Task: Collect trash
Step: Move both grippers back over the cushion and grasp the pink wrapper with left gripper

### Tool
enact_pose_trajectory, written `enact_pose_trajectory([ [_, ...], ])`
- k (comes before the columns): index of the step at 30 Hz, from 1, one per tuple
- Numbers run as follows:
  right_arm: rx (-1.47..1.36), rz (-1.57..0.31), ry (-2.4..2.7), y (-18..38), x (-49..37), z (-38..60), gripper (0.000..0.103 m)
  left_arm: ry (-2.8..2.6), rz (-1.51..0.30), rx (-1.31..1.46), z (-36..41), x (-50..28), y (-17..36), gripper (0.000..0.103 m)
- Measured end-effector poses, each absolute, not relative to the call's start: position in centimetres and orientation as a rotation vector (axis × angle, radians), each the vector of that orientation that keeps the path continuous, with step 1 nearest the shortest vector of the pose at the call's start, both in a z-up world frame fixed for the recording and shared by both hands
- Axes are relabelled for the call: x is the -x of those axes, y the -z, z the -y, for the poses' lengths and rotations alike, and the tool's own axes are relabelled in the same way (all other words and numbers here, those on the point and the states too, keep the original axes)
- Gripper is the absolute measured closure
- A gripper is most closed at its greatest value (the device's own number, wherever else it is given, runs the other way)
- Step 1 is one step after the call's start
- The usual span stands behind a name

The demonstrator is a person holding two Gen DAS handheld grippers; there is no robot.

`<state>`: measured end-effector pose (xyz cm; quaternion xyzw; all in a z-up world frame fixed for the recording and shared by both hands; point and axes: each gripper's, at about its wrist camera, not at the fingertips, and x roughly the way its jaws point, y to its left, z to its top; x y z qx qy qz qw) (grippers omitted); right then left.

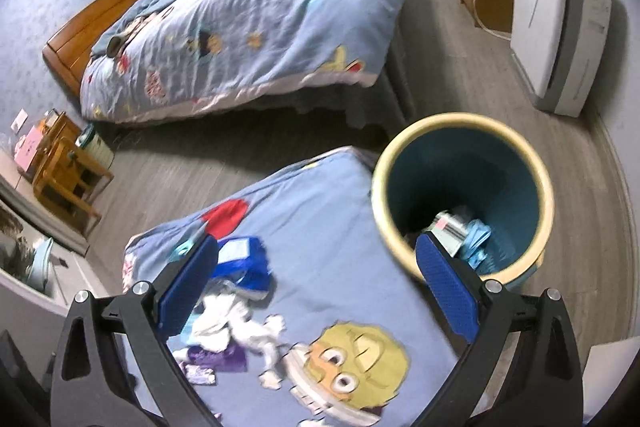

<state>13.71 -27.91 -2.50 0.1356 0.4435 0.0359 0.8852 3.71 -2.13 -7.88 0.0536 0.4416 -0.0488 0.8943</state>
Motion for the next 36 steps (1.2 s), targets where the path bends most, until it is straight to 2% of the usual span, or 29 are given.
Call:
enact_pose_trajectory([
  [9, -0.215, -0.994, -0.099, 4.6, -11.8, 23.7, 0.006, 0.015, -1.082, -0.018, 0.2, -1.7, 14.0, 0.006],
  [13, -0.192, -1.021, -0.084, 5.6, -11.4, 23.5, 0.006, 0.005, -1.175, -0.088, 1.1, -1.5, 17.3, 0.006],
  [20, -0.176, -1.053, -0.062, 6.7, -11.0, 24.0, 0.006, 0.020, -1.242, -0.063, 1.0, -1.9, 19.3, 0.006],
  [22, -0.146, -1.052, -0.061, 6.8, -11.1, 23.8, 0.006, 0.020, -1.256, -0.026, 0.5, -2.1, 19.5, 0.010],
  [23, -0.140, -1.053, -0.062, 6.9, -11.1, 23.7, 0.006, 0.023, -1.259, -0.013, 0.4, -2.2, 19.5, 0.020],
  [24, -0.134, -1.055, -0.065, 7.0, -11.2, 23.6, 0.006, 0.036, -1.262, 0.000, 0.2, -2.2, 19.5, 0.037],
  [25, -0.132, -1.058, -0.069, 7.0, -11.3, 23.5, 0.006, 0.051, -1.265, 0.016, 0.1, -2.2, 19.5, 0.046],
  [26, -0.129, -1.061, -0.073, 7.2, -11.3, 23.4, 0.006, 0.051, -1.265, 0.010, 0.2, -2.2, 19.3, 0.046],
  [28, -0.121, -1.069, -0.079, 7.4, -11.5, 23.1, 0.006, 0.051, -1.263, -0.017, 0.2, -2.1, 19.1, 0.057],
  [32, -0.110, -1.078, -0.095, 7.7, -11.8, 22.7, 0.006, 0.040, -1.250, -0.024, -0.6, -2.3, 17.4, 0.060],
  [36, -0.093, -1.084, -0.116, 8.1, -12.1, 22.3, 0.006, 0.070, -1.141, -0.064, -1.2, -3.1, 13.1, 0.061],
])
